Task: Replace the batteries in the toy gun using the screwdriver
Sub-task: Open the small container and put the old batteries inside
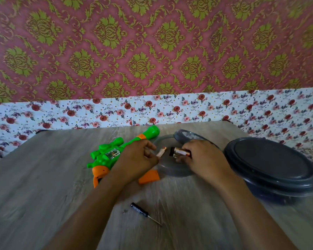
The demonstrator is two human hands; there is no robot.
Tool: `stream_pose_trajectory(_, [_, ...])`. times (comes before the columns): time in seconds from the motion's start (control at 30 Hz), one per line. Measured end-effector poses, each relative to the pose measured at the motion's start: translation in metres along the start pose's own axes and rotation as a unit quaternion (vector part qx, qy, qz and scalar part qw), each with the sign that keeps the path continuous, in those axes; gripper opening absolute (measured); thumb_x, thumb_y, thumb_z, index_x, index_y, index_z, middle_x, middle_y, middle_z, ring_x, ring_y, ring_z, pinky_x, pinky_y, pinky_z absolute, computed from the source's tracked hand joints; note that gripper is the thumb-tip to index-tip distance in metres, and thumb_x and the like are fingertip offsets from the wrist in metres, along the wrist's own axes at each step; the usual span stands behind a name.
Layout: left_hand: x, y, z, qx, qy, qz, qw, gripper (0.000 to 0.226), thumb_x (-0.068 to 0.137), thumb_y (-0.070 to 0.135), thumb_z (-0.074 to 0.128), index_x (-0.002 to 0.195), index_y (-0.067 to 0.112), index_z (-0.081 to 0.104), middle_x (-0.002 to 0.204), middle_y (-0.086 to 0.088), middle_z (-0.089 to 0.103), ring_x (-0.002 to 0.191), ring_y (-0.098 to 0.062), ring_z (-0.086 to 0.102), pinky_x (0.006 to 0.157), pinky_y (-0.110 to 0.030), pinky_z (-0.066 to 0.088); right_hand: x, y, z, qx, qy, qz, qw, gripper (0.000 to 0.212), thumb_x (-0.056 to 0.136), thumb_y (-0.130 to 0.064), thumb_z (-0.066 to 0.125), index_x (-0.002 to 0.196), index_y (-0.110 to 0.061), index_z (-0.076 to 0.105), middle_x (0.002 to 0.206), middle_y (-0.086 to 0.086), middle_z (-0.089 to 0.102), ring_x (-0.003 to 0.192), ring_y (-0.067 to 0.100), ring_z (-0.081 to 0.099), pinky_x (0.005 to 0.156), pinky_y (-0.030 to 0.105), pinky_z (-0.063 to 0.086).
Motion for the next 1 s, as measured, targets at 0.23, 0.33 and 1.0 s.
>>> stream_pose_trajectory(0.23, [0.019,0.012,0.03,0.068,0.063,-0.022,0.996,0.035,0.081,0.03,0.064,0.115,0.025,0.054,0.088,0.006,0.068,0.091,-0.015,0.063,0.081,-0.031,0.05,0.002,0.016,0.018,-0.015,0.023,0.066,0.997,0.022,0.089,-0.021,0.053,0.108,-0.017,0.062,0.11,0.007,0.064,0.101,0.025,0.062,0.078,0.035,0.049])
stream_pose_trajectory(0.33, [0.022,0.011,0.04,0.116,0.047,-0.029,0.992,0.037,0.083,0.037,0.061,0.116,0.025,0.051,0.104,-0.001,0.068,0.102,-0.023,0.063,0.087,-0.038,0.051,0.005,0.019,0.024,-0.003,0.032,0.085,0.996,0.018,0.088,-0.019,0.051,0.102,-0.015,0.063,0.105,0.009,0.065,0.098,0.028,0.062,0.072,0.033,0.047])
stream_pose_trajectory(1.0, [0.018,0.008,0.04,0.125,0.05,-0.037,0.99,0.009,0.085,0.036,0.062,0.081,0.028,0.059,0.086,0.003,0.068,0.082,-0.015,0.065,0.078,-0.034,0.054,0.006,0.033,0.04,0.084,0.025,0.153,0.984,0.02,0.086,-0.03,0.058,0.092,-0.011,0.064,0.092,0.009,0.066,0.087,0.027,0.063,0.063,0.03,0.044])
Point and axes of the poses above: each hand's wrist, its own x-axis towards the middle knuckle, its own z-axis out of the palm, y = z × x, the point moved 7 cm from there along x, towards the middle knuckle
